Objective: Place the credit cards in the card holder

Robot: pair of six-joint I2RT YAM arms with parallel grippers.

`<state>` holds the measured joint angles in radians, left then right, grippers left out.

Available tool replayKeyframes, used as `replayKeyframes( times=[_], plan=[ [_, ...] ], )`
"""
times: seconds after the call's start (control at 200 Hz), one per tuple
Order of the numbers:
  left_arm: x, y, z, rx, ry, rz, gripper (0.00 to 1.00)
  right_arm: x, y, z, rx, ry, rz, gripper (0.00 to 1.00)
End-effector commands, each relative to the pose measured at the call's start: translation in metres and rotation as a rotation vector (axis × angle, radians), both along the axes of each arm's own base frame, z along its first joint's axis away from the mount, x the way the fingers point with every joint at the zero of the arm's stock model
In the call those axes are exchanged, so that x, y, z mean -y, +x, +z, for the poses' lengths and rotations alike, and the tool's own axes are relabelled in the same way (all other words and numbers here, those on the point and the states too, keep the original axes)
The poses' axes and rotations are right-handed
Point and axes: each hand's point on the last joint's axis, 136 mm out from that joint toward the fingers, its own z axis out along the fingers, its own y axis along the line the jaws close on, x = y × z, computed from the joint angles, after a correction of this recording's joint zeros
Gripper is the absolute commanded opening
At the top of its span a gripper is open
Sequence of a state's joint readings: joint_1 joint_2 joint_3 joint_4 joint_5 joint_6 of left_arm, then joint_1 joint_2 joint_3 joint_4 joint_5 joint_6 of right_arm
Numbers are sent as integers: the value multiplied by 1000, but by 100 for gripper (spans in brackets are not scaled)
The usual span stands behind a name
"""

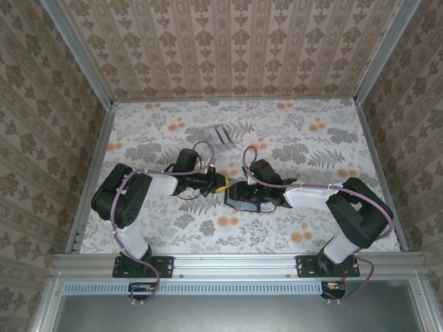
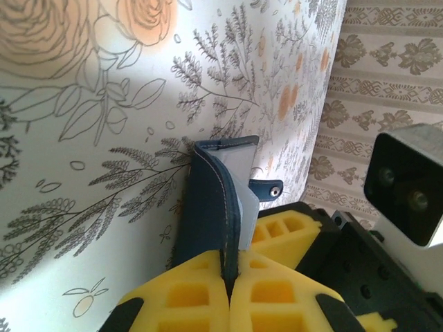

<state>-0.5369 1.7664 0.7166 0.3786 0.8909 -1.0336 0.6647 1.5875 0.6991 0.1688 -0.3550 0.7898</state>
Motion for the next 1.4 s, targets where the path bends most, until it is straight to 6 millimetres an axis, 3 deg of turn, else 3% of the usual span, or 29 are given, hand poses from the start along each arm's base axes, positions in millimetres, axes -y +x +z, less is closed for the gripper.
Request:
replayKeyframes(
  times=[0.0, 0.2, 0.72, 0.985, 1.195, 1.395],
  plan=[
    [4, -4, 7, 8, -38, -10, 0, -1, 0, -8, -21, 8, 0, 48],
    [5, -3, 7, 8, -41, -5, 0, -7, -3, -8, -29, 59, 12, 58],
    [7, -1, 1, -25, -84, 26, 0, 12, -10, -35, -54, -51, -5, 51],
    [4, -4, -5, -32, -66, 16, 0, 30, -7, -34, -11, -141, -37, 38],
    [0, -7, -14, -31, -25, 12, 0, 53, -2, -30, 18, -192, -103, 36],
    [-5, -9, -27, -30, 21, 12, 0, 90, 1, -26, 40, -290, -213, 40]
  ],
)
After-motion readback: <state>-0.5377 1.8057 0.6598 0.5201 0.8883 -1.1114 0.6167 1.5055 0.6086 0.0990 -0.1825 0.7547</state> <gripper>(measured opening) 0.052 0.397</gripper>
